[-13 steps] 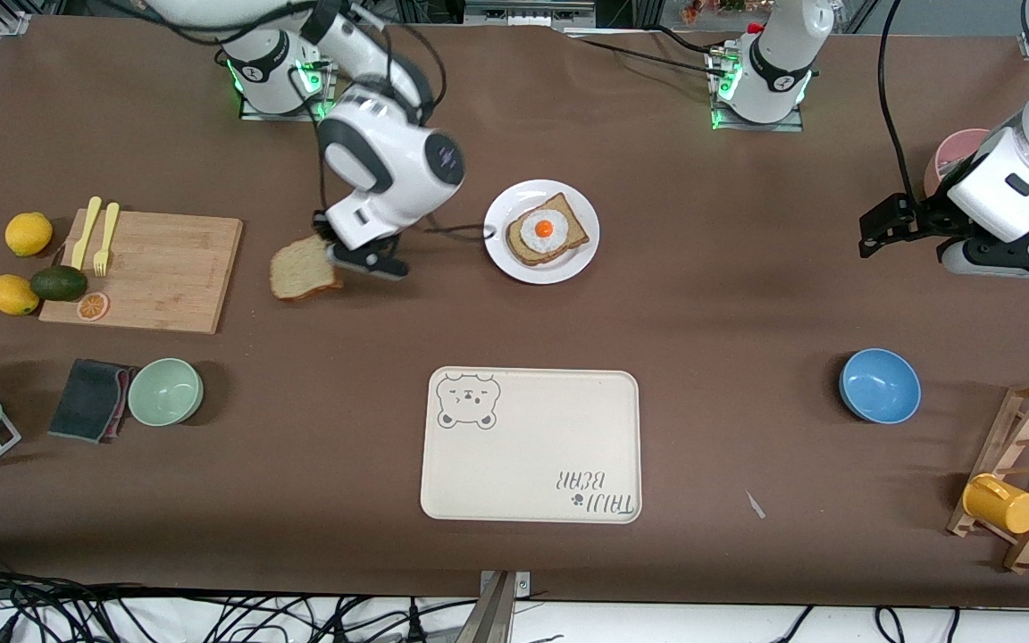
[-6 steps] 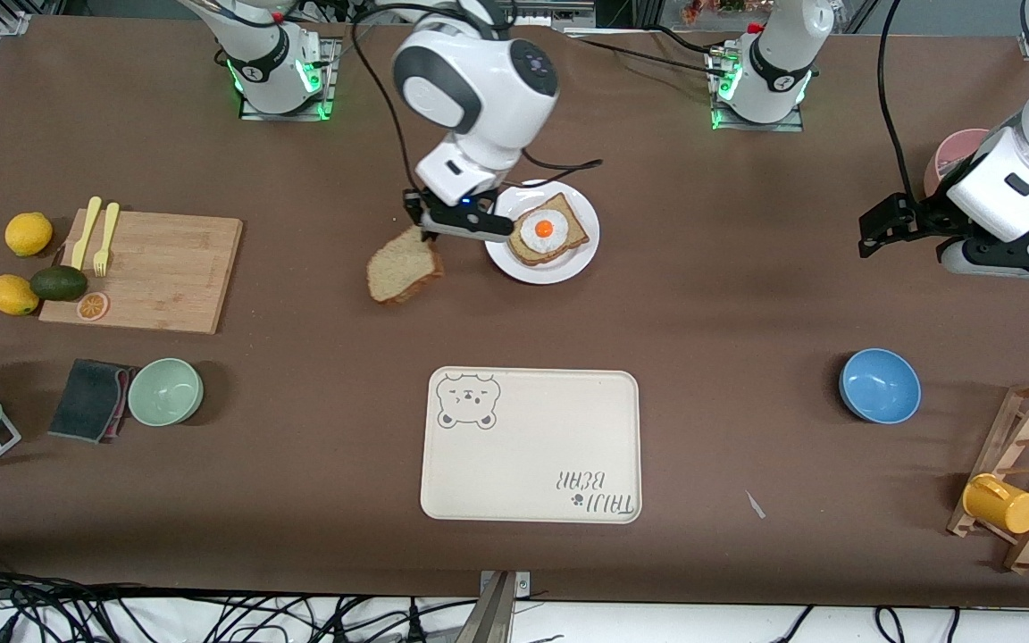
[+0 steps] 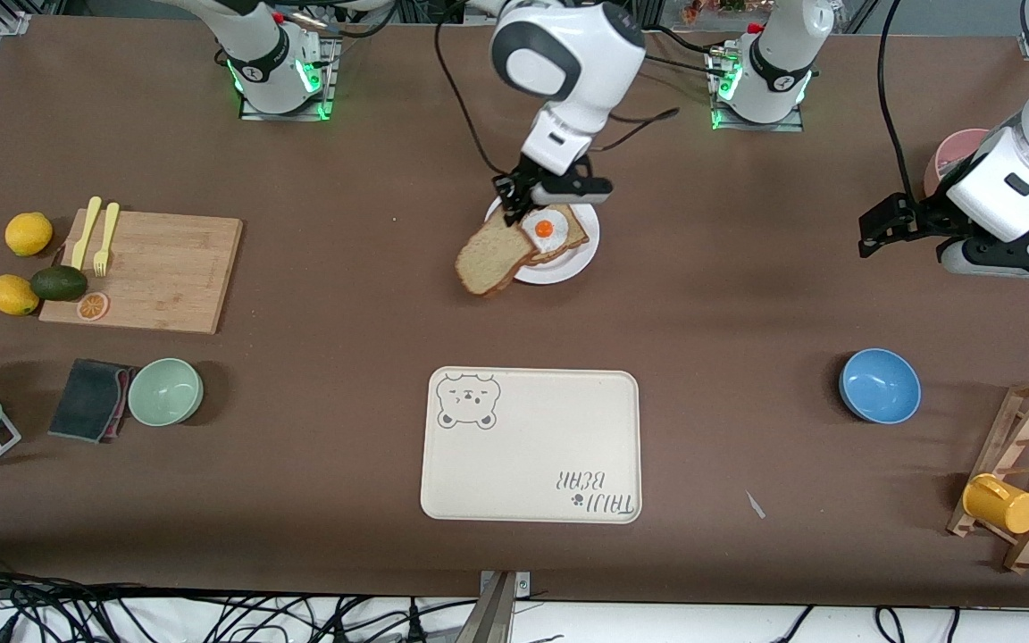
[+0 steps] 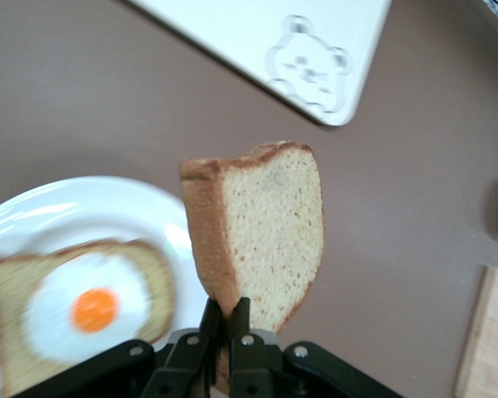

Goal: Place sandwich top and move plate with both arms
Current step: 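Carry the bread slice over the egg toast on the white plate, then lower the bread onto the egg toast and open the right gripper, then retract the right gripper while the left gripper reaches toward the plate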

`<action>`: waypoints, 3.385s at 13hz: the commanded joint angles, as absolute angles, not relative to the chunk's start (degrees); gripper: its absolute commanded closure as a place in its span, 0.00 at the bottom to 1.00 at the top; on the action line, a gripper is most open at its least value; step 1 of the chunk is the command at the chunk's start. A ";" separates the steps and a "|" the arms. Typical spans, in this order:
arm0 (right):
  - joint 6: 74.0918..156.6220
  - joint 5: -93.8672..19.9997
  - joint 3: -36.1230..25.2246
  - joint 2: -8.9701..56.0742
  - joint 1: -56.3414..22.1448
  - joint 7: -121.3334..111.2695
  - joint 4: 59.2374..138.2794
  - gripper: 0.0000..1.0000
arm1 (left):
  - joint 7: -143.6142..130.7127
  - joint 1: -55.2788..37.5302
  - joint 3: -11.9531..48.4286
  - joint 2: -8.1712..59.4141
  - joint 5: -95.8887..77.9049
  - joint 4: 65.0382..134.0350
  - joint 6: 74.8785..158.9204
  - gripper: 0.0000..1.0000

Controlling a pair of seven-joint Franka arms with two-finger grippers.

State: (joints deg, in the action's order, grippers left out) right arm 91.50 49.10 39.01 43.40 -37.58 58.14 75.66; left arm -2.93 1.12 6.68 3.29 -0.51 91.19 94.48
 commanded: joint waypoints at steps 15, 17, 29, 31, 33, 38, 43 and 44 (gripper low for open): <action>88.78 40.87 37.88 52.91 -44.38 61.96 65.65 1.00 | -3.43 0.97 6.86 2.37 1.14 91.58 94.04 0.00; 88.77 40.96 37.71 53.35 -44.30 61.96 66.00 1.00 | -3.43 0.97 6.86 2.37 1.14 91.58 94.04 0.00; 91.58 39.13 36.65 51.16 -44.04 63.46 66.62 0.00 | -3.34 0.97 6.77 2.37 1.14 91.58 94.04 0.00; 92.11 35.18 32.11 43.81 -43.42 57.08 71.69 0.00 | -3.34 0.97 6.77 2.37 1.14 91.58 93.96 0.00; 92.20 25.10 26.13 35.02 -41.75 51.70 74.52 0.00 | -3.52 1.40 6.59 2.55 0.62 91.50 93.95 0.00; 94.65 14.96 23.29 15.42 -27.19 50.19 90.06 0.00 | -3.16 1.58 6.59 4.22 0.35 89.82 93.78 0.00; 95.36 7.94 16.56 5.46 -16.79 38.11 95.80 0.00 | -2.99 -0.88 7.12 6.67 -5.60 90.00 85.97 0.00; 95.36 5.21 12.96 4.23 -16.79 36.32 95.71 0.00 | -2.90 -1.57 7.21 8.07 -8.32 90.09 85.35 0.00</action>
State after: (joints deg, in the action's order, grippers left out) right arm 93.90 9.77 17.66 8.89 -17.47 41.18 92.58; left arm -2.99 -0.44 7.16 5.85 -4.64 91.19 87.46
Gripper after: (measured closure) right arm 0.000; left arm 0.000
